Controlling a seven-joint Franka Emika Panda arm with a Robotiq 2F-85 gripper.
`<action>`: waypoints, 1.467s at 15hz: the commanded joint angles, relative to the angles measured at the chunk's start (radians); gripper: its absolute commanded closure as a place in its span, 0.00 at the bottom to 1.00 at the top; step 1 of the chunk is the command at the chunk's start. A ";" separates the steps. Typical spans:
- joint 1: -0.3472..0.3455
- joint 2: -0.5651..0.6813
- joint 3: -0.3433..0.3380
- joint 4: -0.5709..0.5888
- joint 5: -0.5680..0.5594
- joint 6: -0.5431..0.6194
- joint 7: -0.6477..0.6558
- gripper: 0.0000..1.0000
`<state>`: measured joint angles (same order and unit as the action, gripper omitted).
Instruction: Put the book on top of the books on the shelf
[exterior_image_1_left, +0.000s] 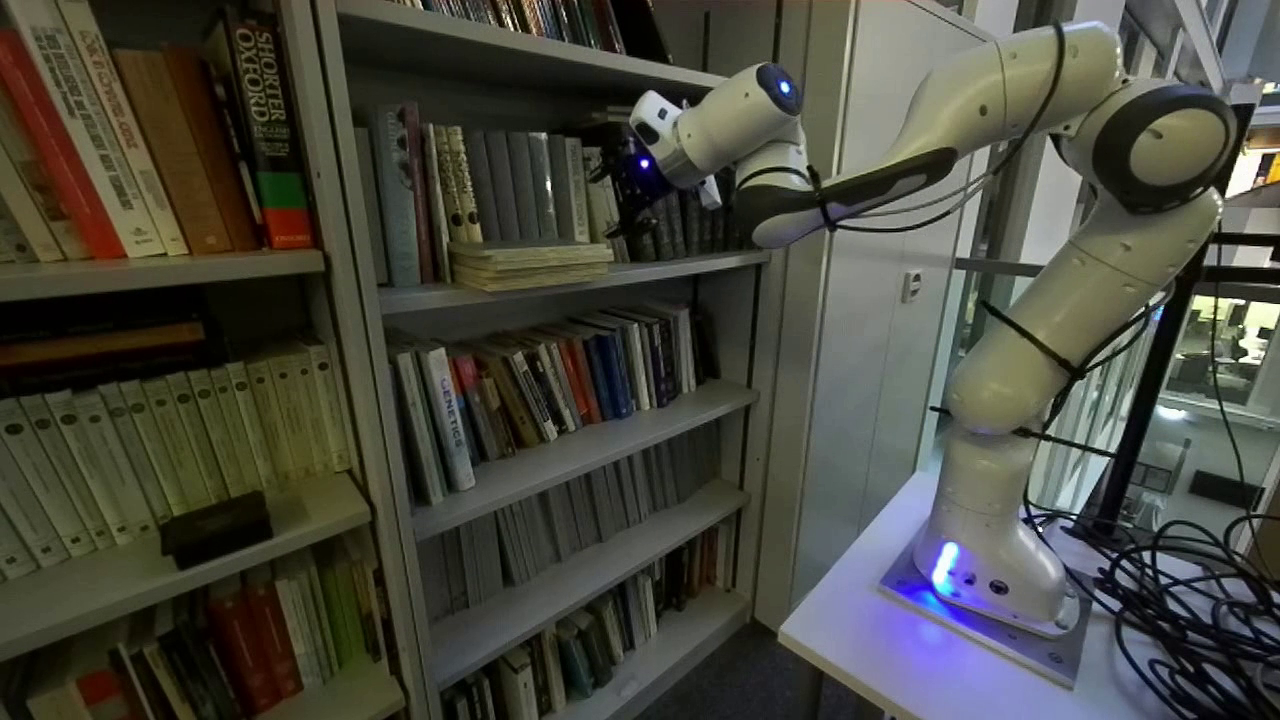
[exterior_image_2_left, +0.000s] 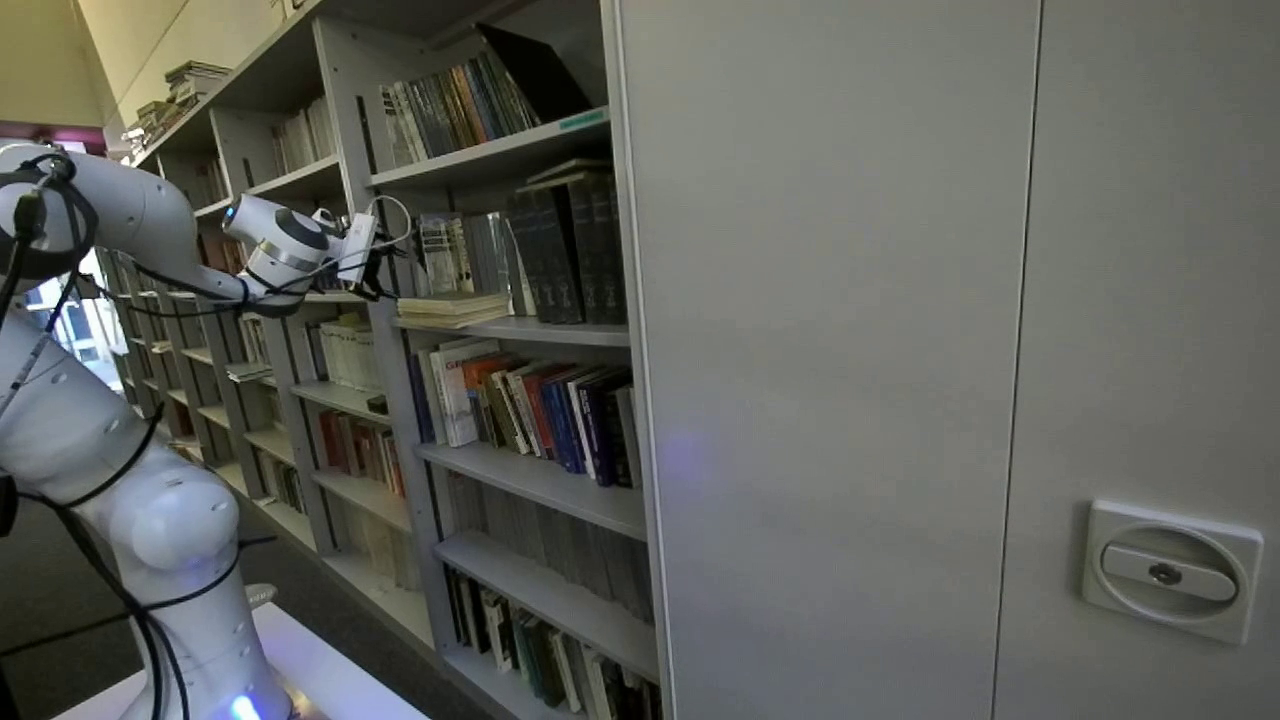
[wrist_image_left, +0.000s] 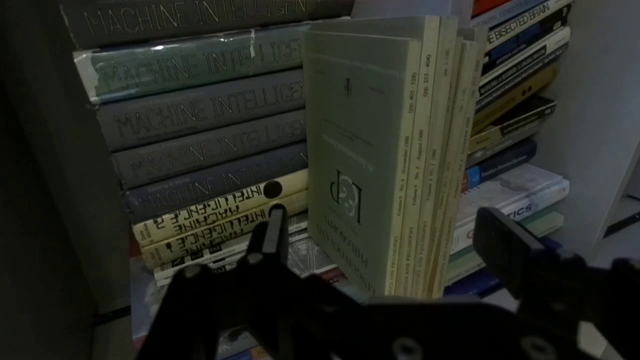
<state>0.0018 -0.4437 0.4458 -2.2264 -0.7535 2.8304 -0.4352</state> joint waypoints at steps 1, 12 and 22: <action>-0.064 0.050 0.042 0.066 -0.054 -0.013 0.023 0.00; -0.181 0.080 0.123 0.046 -0.122 -0.021 0.060 0.00; -0.264 0.118 0.213 0.082 -0.191 -0.021 0.127 0.00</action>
<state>-0.2214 -0.3515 0.6198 -2.1950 -0.8924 2.8250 -0.3472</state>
